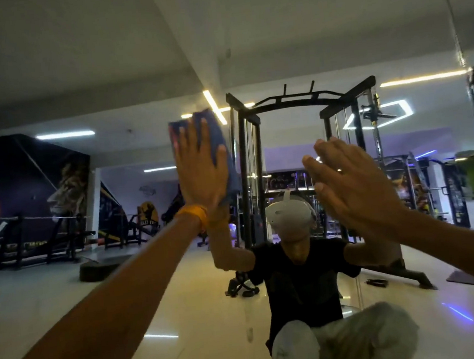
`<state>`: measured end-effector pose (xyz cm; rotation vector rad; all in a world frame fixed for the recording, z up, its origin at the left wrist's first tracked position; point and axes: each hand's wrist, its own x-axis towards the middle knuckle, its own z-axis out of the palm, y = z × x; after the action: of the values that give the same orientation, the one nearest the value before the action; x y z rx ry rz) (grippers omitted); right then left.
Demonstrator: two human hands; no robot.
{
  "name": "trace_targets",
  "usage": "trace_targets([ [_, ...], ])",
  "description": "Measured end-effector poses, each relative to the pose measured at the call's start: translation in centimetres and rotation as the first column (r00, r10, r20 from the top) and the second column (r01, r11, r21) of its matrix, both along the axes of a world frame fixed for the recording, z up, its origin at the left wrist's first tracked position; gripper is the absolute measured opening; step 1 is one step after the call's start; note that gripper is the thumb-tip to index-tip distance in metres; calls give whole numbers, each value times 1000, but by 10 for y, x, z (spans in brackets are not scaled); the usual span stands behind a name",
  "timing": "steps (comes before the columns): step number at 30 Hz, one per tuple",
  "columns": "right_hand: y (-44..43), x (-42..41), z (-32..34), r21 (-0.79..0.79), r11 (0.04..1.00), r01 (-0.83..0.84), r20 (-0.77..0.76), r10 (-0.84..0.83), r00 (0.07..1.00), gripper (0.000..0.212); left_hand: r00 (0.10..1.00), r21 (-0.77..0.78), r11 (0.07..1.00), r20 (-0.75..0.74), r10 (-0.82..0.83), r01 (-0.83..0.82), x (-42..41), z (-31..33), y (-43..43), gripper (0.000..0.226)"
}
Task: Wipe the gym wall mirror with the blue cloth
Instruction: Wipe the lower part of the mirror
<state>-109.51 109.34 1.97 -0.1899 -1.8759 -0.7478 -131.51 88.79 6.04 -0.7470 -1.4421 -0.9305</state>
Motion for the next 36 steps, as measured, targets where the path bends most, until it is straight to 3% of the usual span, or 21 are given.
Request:
trace_targets([
  [2, 3, 0, 8, -32, 999, 5, -27, -6, 1000, 60, 964, -330, 944, -251, -89, 1, 24, -50, 25, 64],
  [4, 7, -3, 13, -43, 999, -8, -29, 7, 1000, 60, 931, -434, 901, -338, -137, -25, 14, -44, 21, 64],
  [5, 9, -5, 12, -37, 999, -14, -36, 13, 999, 60, 949, -385, 923, -293, -117, -5, 6, -26, 14, 64],
  [7, 14, -5, 11, -12, 1000, -11, -65, 10, 998, 60, 998, -126, 992, -65, -19, 11, -9, 19, 1, 65],
  [9, 16, -6, 9, 20, 1000, -11, -71, 13, 997, 60, 973, 138, 989, 229, 19, -52, -16, 49, -7, 66],
  [10, 16, -6, 10, 37, 999, -4, -61, 6, 998, 60, 967, 169, 982, 251, 38, -82, -12, 48, -2, 66],
  [14, 31, 15, 4, -7, 1000, 24, -77, -24, 997, 64, 986, -143, 986, -129, -103, 84, 40, -46, 51, 68],
  [17, 55, 48, -22, -90, 995, 39, -134, -51, 990, 66, 956, -339, 941, -282, -86, -15, 69, -136, 70, 66],
  [19, 71, 68, -40, -80, 995, 54, -117, -63, 991, 66, 921, -397, 916, -376, -101, -61, 63, -135, 66, 64],
  [21, 82, 82, -53, -74, 995, 68, -89, -74, 993, 65, 954, -282, 959, -287, -90, 6, 56, -103, 61, 63],
  [24, 92, 98, -67, -73, 996, 59, -94, -65, 993, 65, 992, 56, 997, 118, -51, 45, 54, -59, 62, 64],
  [25, 94, 102, -73, -73, 996, 45, -104, -53, 993, 65, 982, 104, 994, 182, -55, 37, 61, -59, 69, 65],
  [27, 99, 109, -85, -87, 996, 14, -122, -24, 992, 64, 995, 32, 997, 74, -67, 65, 84, -91, 88, 66],
  [29, 106, 118, -99, -75, 997, 18, -107, -26, 994, 64, 984, -245, 968, -156, -90, 49, 114, -161, 111, 65],
  [31, 114, 129, -109, -63, 998, 31, -73, -36, 997, 65, 949, -465, 885, -289, -127, -23, 139, -233, 124, 64],
  [34, 124, 142, -115, -49, 998, 31, -41, -33, 999, 65, 918, -489, 864, -386, -94, -118, 132, -226, 128, 61],
  [36, 136, 155, -117, -36, 999, 32, -25, -33, 999, 64, 955, -368, 925, -297, -22, -93, 128, -181, 126, 61],
])
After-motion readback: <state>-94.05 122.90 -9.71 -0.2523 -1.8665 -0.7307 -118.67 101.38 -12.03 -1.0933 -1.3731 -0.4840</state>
